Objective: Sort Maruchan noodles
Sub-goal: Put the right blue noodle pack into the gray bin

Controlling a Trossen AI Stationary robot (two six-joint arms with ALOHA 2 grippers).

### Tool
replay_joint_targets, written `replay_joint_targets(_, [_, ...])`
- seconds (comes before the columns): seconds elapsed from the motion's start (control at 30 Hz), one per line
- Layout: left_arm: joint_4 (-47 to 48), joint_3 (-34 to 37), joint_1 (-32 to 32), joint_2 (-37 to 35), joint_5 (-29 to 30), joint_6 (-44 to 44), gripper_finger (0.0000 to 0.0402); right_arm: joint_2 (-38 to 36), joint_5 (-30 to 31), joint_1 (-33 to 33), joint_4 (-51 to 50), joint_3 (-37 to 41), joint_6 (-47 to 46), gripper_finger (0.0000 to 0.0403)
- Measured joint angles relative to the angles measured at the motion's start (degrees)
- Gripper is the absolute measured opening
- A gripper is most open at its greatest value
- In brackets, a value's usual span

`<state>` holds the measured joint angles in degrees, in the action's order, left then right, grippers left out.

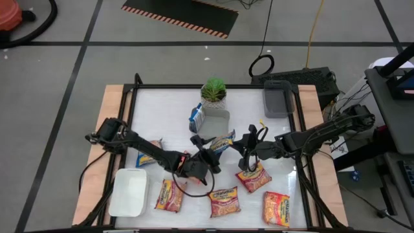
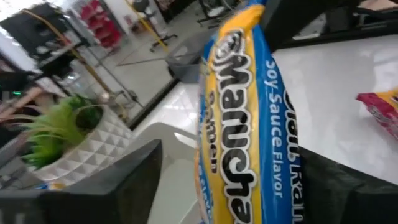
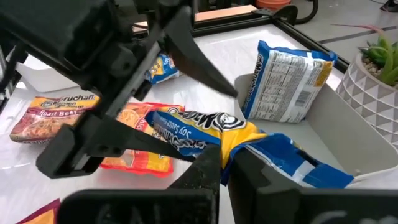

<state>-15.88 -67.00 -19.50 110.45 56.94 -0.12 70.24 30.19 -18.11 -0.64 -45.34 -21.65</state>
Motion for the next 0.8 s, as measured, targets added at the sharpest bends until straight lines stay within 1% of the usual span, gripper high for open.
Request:
replay_joint_targets(0.1, [1.18,0.0,0.91,0.0,-4.13,-1.15,0.0268,0.0,-0.08,-0.16,0.0,0.0,-0.11,0.0004])
replay_joint_targets(0.17, [2.21,0.0,1.26,0.0,-5.19,-2.13,0.0252,0.0,-0.08,-0.37,0.13,0.0,-0.12,0.0004])
replay_joint_targets(0.27, [4.14,0.0,1.54,0.0,-5.43,-3.2,0.0231,0.0,-0.15,-0.37,0.83,0.0,-0.12,0.0004])
replay_joint_targets(0.63, [4.05,0.0,1.47,-0.02,-4.49,-3.13,0.0141,0.0,-0.26,-0.37,0.85,0.0,-0.13,0.0004])
replay_joint_targets(0.8, [4.07,0.0,1.39,-0.02,-4.53,-3.04,0.0134,0.0,-0.41,-0.37,0.87,0.0,0.53,0.0004])
